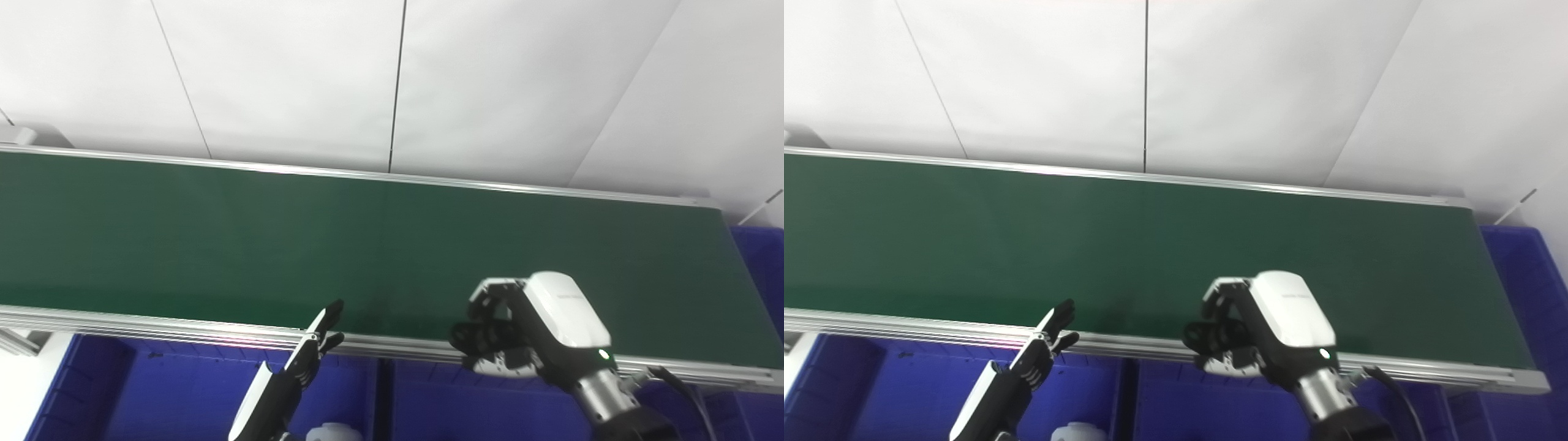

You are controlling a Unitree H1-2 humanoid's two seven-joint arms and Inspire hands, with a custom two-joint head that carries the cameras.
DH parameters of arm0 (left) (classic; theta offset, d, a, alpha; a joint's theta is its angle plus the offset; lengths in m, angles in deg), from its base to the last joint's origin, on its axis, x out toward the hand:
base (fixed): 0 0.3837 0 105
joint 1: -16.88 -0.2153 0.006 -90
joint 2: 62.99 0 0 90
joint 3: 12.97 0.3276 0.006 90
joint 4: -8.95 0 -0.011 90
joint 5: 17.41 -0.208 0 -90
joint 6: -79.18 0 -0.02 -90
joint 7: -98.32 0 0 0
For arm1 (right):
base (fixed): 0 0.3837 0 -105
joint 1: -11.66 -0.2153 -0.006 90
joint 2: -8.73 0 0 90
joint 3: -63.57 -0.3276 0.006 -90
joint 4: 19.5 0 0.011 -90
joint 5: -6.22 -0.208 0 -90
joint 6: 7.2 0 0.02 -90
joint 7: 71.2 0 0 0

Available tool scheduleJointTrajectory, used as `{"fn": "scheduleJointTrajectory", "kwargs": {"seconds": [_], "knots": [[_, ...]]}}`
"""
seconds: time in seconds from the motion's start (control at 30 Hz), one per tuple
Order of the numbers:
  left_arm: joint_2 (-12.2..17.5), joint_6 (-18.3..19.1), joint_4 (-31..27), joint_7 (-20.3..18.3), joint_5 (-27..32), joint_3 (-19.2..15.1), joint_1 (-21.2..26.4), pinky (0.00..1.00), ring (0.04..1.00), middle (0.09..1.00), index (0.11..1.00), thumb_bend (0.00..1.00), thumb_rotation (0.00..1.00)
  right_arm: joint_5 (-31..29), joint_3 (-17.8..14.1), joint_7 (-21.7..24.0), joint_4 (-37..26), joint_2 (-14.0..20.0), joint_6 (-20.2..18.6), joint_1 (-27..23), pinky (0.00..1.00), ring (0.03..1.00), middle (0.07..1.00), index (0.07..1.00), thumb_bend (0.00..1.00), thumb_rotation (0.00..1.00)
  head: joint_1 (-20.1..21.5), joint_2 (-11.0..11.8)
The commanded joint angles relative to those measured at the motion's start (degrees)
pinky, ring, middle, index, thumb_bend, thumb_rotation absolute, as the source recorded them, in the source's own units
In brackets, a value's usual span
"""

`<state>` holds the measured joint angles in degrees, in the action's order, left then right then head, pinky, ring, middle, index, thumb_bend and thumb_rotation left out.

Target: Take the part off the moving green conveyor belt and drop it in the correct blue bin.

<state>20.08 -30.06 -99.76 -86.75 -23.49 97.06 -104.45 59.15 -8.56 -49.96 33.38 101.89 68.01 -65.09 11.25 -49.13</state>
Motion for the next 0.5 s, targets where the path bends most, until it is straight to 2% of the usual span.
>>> {"fn": "scheduleJointTrajectory", "kwargs": {"seconds": [0.0,0.17,0.33,0.47], "knots": [[0.49,0.89,-3.16,-0.81,1.04,-0.38,-0.44,0.94,1.0,1.0,1.0,1.0,0.95,0.75,-0.5,-0.46,-2.39,-0.7,1.76,0.96,0.13,0.186,0.469,0.487,0.52,0.0,0.84,-0.92],[0.41,3.37,-5.48,-1.54,1.17,-1.21,-0.36,0.94,1.0,1.0,1.0,1.0,0.96,2.69,0.25,-0.4,-1.0,-2.69,1.78,3.57,0.13,0.189,0.469,0.487,0.52,0.0,1.88,-2.9],[0.4,3.79,-5.84,-2.03,1.54,-1.79,-0.32,0.92,1.0,1.0,1.0,1.0,0.97,5.17,1.6,0.08,2.59,-2.98,2.71,3.83,0.16,0.219,0.471,0.488,0.52,0.0,1.19,-2.66],[0.1,4.68,-6.8,-2.39,1.52,-2.23,-0.32,0.91,1.0,1.0,1.0,1.0,0.96,5.37,2.22,-0.87,6.57,-2.98,2.91,3.61,0.14,0.202,0.47,0.487,0.52,0.0,1.43,-3.87]]}}
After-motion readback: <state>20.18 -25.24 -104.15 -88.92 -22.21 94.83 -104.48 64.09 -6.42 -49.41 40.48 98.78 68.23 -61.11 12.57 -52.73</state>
